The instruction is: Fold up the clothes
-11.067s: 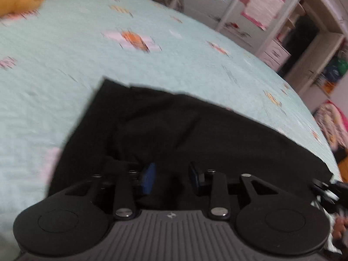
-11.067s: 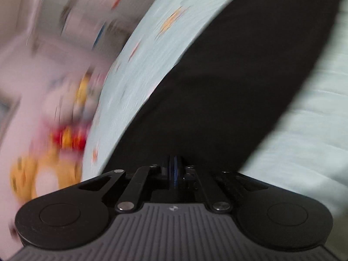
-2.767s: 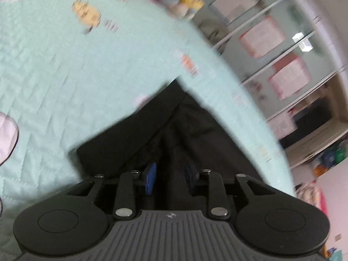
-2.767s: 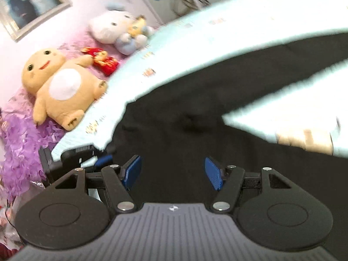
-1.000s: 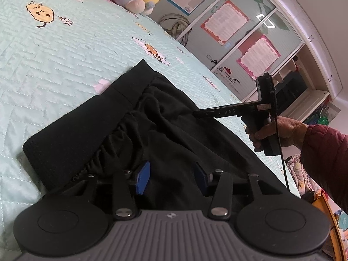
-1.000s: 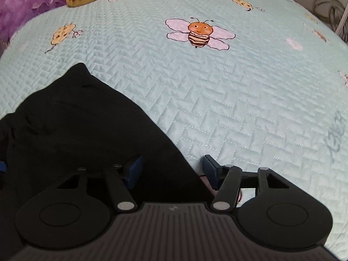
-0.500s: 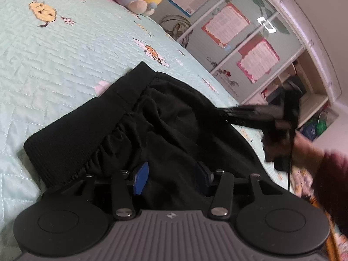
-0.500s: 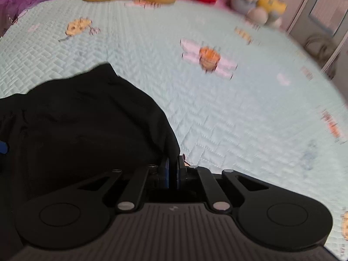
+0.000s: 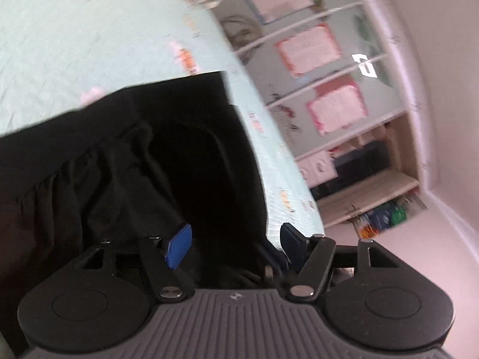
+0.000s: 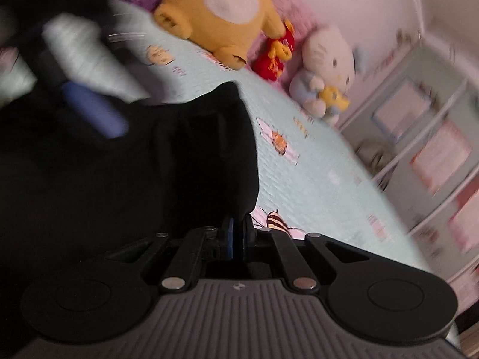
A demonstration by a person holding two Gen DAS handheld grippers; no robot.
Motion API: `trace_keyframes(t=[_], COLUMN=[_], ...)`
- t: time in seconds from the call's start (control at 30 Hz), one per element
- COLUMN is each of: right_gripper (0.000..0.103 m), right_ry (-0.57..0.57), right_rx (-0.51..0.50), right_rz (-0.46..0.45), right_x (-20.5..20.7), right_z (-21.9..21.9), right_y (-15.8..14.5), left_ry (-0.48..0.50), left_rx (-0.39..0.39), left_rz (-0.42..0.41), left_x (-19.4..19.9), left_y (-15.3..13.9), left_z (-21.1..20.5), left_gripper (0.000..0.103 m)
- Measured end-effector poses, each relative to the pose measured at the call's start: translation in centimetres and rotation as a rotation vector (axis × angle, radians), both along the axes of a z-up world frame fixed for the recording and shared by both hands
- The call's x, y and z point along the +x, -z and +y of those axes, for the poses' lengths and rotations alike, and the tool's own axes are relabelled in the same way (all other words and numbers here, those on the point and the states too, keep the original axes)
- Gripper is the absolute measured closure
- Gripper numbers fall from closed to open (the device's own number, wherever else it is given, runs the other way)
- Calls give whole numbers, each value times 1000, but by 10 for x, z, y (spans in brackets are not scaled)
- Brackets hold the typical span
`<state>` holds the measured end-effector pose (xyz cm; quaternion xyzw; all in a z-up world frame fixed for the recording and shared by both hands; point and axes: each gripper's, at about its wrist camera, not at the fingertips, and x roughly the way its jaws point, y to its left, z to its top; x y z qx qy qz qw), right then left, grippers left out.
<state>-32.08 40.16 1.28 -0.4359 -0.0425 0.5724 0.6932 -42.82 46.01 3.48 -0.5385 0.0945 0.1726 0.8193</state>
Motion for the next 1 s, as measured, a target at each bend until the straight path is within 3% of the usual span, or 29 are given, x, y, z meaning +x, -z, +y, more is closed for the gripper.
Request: trace_keyframes(t=[0.27, 0.37, 0.7, 0.77, 0.83, 0.9, 0.97, 1.0], right_gripper=[103, 103, 103, 103, 101, 91, 68, 64], right_ry=[-87, -126, -30, 19, 117, 263, 425, 502], right_rx=[41, 53, 94, 113, 162, 238, 332, 377], right_rz=[-189, -245, -115, -30, 193, 447, 667, 770], right_x=[-34, -46, -23, -17, 3, 39, 81, 103], right_z=[-36, -41, -49, -54, -62, -79, -103, -118], right_y=[24, 28, 14, 6, -11, -26, -37, -39], left_ry=[-29, -49, -92, -92, -92, -102, -117, -124], left_rx=[24, -7, 46, 55, 32, 18, 26, 39], left_rz=[85, 122, 190, 227, 274, 310, 348, 361], left_x=[13, 18, 44, 52, 60, 66, 69, 70], left_y=[-18, -17, -41, -45, -42, -39, -39, -39], left_z=[-11, -10, -3, -5, 1, 7, 12, 13], left_gripper=[27, 25, 23, 22, 22, 22, 22, 22])
